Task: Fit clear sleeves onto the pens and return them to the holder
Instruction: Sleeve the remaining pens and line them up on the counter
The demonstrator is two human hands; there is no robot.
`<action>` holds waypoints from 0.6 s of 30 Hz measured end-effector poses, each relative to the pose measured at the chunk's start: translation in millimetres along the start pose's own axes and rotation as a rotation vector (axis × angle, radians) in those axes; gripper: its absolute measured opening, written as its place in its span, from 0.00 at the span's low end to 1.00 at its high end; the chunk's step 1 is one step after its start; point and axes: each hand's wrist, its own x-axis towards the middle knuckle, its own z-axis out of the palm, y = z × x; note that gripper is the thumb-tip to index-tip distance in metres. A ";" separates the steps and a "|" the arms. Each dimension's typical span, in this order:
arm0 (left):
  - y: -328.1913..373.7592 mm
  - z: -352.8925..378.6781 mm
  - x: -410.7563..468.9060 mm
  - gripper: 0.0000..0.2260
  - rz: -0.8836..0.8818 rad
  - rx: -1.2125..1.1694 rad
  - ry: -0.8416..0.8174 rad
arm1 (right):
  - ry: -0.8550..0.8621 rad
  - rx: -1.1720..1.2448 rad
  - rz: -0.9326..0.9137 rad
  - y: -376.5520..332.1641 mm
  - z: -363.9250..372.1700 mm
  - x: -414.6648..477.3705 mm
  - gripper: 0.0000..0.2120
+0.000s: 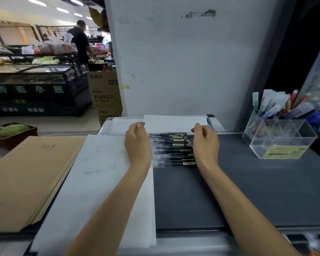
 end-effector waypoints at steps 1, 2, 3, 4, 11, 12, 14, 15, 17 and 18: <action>0.4 0.9 -1.0 0.15 -0.016 -0.034 -0.026 | 0.001 0.085 0.043 -1.5 0.3 -1.1 0.16; 0.4 1.7 -1.8 0.15 -0.030 -0.063 -0.049 | -0.001 0.153 0.081 -2.2 1.2 -2.1 0.16; 0.6 2.0 -2.4 0.16 -0.038 -0.085 -0.067 | -0.005 0.200 0.110 -3.0 2.2 -2.9 0.16; 0.8 2.0 -2.6 0.15 -0.043 -0.101 -0.080 | -0.010 0.233 0.130 -3.8 3.3 -3.5 0.17; 3.2 -2.8 0.7 0.14 -0.111 -0.289 -0.071 | -0.049 0.333 0.172 -5.2 4.5 1.3 0.19; 3.6 -3.7 1.8 0.13 -0.119 -0.307 -0.063 | -0.034 0.364 0.182 -5.0 3.4 2.9 0.18; 4.4 -5.2 3.6 0.13 -0.116 -0.319 -0.049 | -0.012 0.421 0.215 -5.1 0.9 6.3 0.18; 4.5 -5.9 4.2 0.13 -0.109 -0.315 -0.041 | -0.010 0.424 0.227 -5.0 -0.5 7.7 0.18; 4.5 -6.8 5.5 0.13 -0.094 -0.301 -0.019 | -0.007 0.407 0.222 -4.2 -3.1 8.8 0.17; 4.4 -7.3 5.9 0.13 -0.087 -0.293 -0.008 | -0.002 0.397 0.204 -4.2 -4.8 7.7 0.15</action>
